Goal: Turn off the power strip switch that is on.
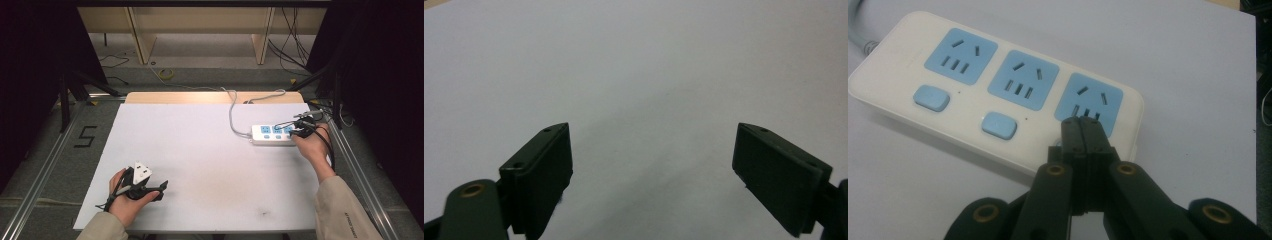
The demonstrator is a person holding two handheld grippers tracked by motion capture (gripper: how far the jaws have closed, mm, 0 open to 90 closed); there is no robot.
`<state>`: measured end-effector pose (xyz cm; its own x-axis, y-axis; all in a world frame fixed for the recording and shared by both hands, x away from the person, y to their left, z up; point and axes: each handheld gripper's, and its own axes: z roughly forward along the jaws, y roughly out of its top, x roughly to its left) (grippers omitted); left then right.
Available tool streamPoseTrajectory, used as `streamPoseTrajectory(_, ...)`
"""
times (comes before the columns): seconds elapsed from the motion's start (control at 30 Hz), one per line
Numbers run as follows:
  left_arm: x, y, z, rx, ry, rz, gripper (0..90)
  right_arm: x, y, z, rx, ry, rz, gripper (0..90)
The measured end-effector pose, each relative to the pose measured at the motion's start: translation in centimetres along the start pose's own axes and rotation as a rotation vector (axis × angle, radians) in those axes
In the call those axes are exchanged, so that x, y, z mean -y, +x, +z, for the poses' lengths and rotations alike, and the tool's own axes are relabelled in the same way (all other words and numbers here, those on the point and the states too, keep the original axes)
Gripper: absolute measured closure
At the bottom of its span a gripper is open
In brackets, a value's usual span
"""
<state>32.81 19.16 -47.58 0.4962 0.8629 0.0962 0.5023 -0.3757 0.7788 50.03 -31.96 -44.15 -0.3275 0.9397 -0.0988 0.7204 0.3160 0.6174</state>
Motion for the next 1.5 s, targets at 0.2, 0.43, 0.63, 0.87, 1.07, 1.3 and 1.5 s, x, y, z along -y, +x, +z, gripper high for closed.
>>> streamPoseTrajectory(0.2,0.00,0.00,0.00,-0.001,0.000,0.000,16.1,-0.30,0.16,0.15,0.001,0.008,-0.004,90.0)
streamPoseTrajectory(0.43,-0.01,0.02,-0.01,-0.001,0.000,0.000,16.1,-0.39,0.26,0.48,0.002,0.030,-0.005,90.0)
streamPoseTrajectory(0.63,-0.01,0.01,0.00,-0.001,0.000,0.000,16.0,-0.38,0.36,0.57,0.006,0.034,-0.005,90.0)
streamPoseTrajectory(0.87,-0.05,-0.05,-0.05,0.001,-0.001,0.004,16.1,-0.48,0.44,0.64,0.016,0.042,-0.015,90.0)
streamPoseTrajectory(1.07,-0.05,-0.06,-0.03,0.003,0.000,0.005,16.1,-0.57,0.56,0.64,0.014,0.052,-0.003,90.0)
streamPoseTrajectory(1.3,-0.04,-0.06,-0.05,0.002,-0.001,0.003,16.1,-0.67,0.74,0.78,0.038,0.050,-0.003,90.0)
streamPoseTrajectory(1.5,-0.05,-0.07,-0.03,0.004,-0.001,0.005,16.1,-0.59,0.49,0.78,0.026,0.045,0.016,90.0)
